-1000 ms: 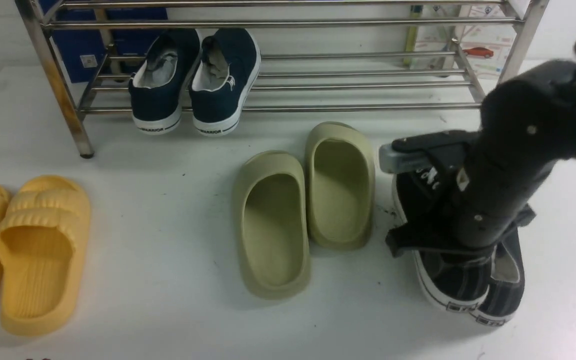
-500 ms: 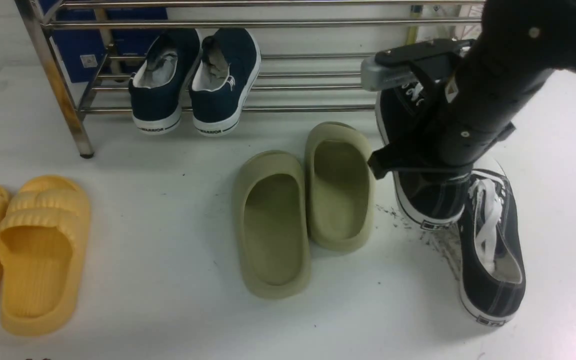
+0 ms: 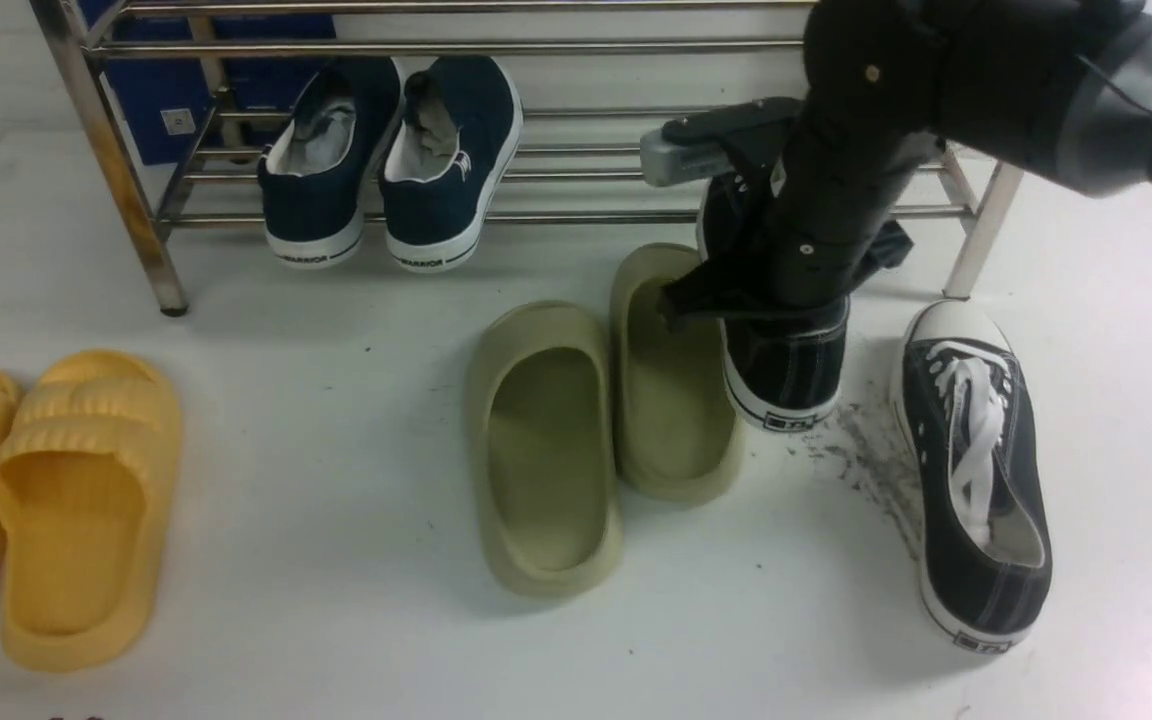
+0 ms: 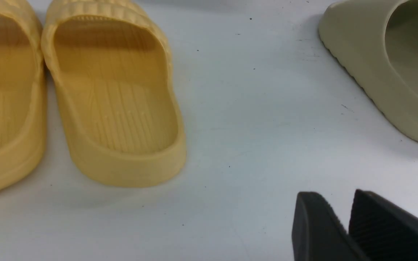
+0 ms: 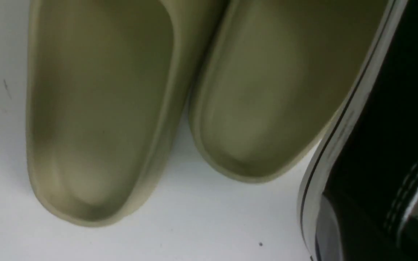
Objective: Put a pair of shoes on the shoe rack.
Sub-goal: Use the right arm to put a shoe into the shoe rack
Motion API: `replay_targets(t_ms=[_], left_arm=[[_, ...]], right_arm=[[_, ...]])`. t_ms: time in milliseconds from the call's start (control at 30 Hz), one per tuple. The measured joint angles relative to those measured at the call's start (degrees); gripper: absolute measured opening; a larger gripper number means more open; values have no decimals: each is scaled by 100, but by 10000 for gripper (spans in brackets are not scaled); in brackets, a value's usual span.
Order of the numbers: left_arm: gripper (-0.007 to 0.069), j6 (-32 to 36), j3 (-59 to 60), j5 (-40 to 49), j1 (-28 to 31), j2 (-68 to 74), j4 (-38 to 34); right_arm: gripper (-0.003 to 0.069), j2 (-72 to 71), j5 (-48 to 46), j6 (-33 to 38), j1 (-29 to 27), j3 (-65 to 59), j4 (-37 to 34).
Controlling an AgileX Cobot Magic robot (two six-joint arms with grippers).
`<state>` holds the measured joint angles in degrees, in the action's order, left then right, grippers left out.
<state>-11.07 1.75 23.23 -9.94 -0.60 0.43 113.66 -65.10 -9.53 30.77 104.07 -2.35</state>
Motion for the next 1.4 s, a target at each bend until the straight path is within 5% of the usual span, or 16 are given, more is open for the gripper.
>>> replay_targets(t_ms=[567,1033,1300,1400], left_arm=[[183,0,0,0,0,0,0],[198,0,0,0,0,0,0],[204,0,0,0,0,0,0],[206,0,0,0,0,0,0]], right_arm=[[22,1282,-216,530,-546,1968,95],[27,1593,431,762,-560,2189,443],[92,1606,514,747,-560,2196,510],[174,1606,533,747,-560,2207,584]])
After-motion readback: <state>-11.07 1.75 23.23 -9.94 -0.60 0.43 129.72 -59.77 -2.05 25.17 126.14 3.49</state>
